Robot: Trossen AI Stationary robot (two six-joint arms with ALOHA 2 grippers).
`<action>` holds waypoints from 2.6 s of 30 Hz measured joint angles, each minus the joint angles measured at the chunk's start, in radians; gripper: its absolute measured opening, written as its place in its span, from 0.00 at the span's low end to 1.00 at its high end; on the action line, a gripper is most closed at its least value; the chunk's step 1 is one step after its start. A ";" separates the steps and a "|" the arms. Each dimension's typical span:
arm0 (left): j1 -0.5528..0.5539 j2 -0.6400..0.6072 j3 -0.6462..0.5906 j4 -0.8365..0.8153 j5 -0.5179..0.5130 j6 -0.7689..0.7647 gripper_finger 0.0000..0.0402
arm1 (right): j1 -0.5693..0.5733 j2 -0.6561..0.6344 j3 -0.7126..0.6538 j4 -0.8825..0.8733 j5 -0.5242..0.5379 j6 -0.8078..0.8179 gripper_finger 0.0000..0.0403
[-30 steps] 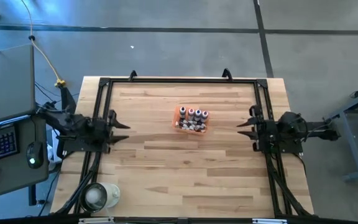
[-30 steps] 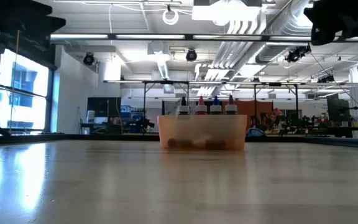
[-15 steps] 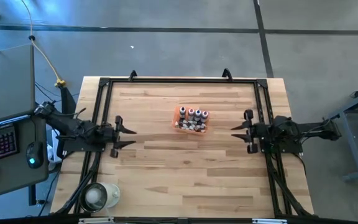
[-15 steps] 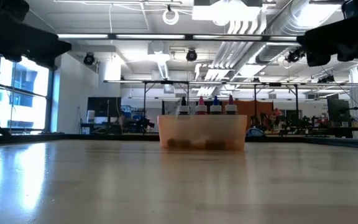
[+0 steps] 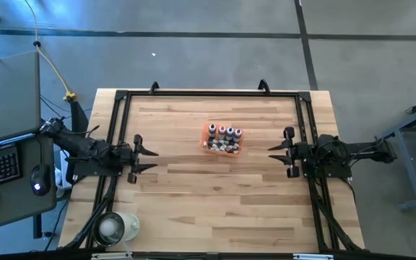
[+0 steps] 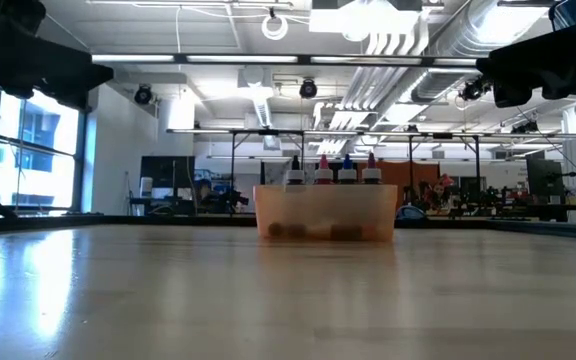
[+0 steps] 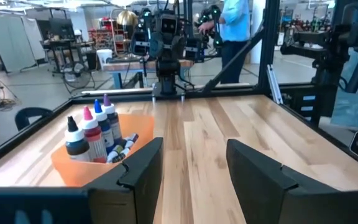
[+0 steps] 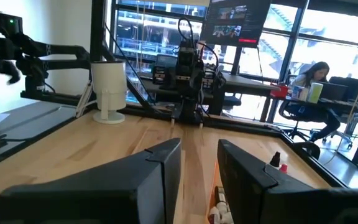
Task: Pick & Place food coloring
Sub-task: Return to Home Position
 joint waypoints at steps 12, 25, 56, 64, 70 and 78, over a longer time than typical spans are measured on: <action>0.000 -0.001 -0.001 -0.001 0.000 0.000 0.43 | 0.000 0.000 0.000 0.000 0.000 0.000 0.25; -0.009 0.000 -0.002 -0.002 -0.005 -0.001 0.44 | 0.000 0.000 0.000 0.000 0.000 -0.001 0.25; 0.022 -0.051 -0.002 0.000 0.007 -0.001 0.44 | 0.000 0.000 0.000 -0.005 0.000 -0.001 0.25; 0.087 -0.051 -0.002 -0.001 0.009 -0.001 0.44 | 0.000 0.000 0.000 -0.005 -0.001 -0.001 0.25; 0.128 -0.051 -0.002 -0.001 0.009 -0.001 0.44 | 0.000 0.000 0.000 -0.005 0.000 -0.001 0.25; 0.138 -0.051 -0.002 -0.001 0.002 -0.001 0.44 | 0.000 0.000 0.000 -0.005 0.000 -0.001 0.25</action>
